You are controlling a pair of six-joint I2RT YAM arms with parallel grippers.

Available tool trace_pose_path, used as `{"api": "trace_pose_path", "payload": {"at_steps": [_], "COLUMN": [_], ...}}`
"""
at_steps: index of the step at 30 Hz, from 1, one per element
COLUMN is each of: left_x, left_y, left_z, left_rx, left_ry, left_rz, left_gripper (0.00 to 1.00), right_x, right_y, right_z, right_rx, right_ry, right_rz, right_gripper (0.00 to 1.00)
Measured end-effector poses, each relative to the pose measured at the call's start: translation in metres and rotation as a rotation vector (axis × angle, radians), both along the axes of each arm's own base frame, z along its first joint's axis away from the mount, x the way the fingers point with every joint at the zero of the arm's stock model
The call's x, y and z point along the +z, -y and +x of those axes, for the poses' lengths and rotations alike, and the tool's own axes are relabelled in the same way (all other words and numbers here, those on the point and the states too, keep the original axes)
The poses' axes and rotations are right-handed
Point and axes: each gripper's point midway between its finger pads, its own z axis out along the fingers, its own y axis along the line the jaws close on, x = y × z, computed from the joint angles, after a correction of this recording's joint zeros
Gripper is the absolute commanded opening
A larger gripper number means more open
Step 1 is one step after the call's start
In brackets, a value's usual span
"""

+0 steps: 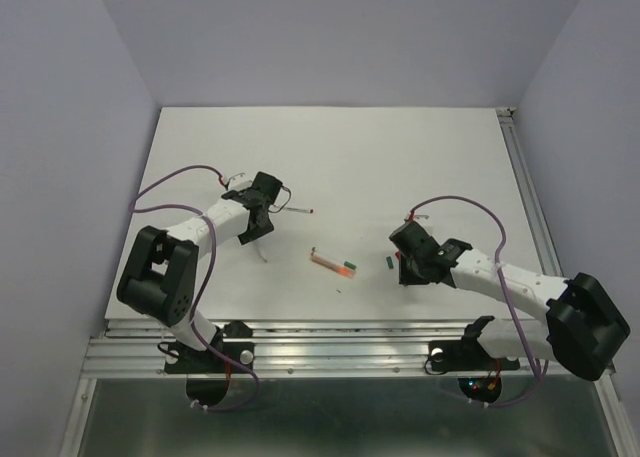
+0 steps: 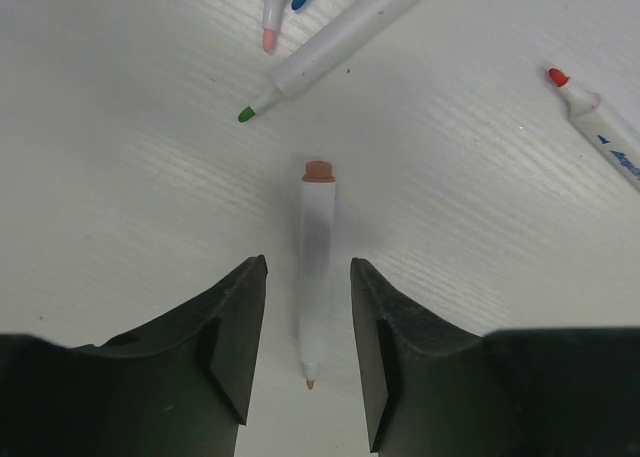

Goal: Open the pen caps

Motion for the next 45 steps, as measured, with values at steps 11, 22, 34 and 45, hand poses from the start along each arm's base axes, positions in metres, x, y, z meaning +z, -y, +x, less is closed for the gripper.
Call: {"api": "trace_pose_path", "payload": {"at_steps": [11, 22, 34, 45], "left_x": [0.022, 0.093, 0.074, 0.015], "left_y": [0.017, 0.065, 0.131, 0.138], "left_z": [0.005, -0.034, -0.083, -0.099], "left_rx": [-0.033, -0.169, -0.198, -0.048], "left_ry": [0.043, 0.211, 0.087, -0.069], "left_rz": [-0.099, -0.384, -0.506, -0.42], "left_gripper": [0.71, 0.99, 0.99, 0.92], "right_x": [-0.002, 0.078, 0.134, 0.129], "right_y": [0.003, -0.006, 0.006, 0.017], "right_z": [-0.003, 0.007, 0.012, 0.018], "right_rx": [-0.007, -0.014, -0.084, -0.144], "right_ry": [-0.018, 0.171, 0.362, 0.374], "right_rz": [-0.013, 0.159, 0.278, 0.222], "right_gripper": [0.57, 1.0, 1.0, 1.0]}}
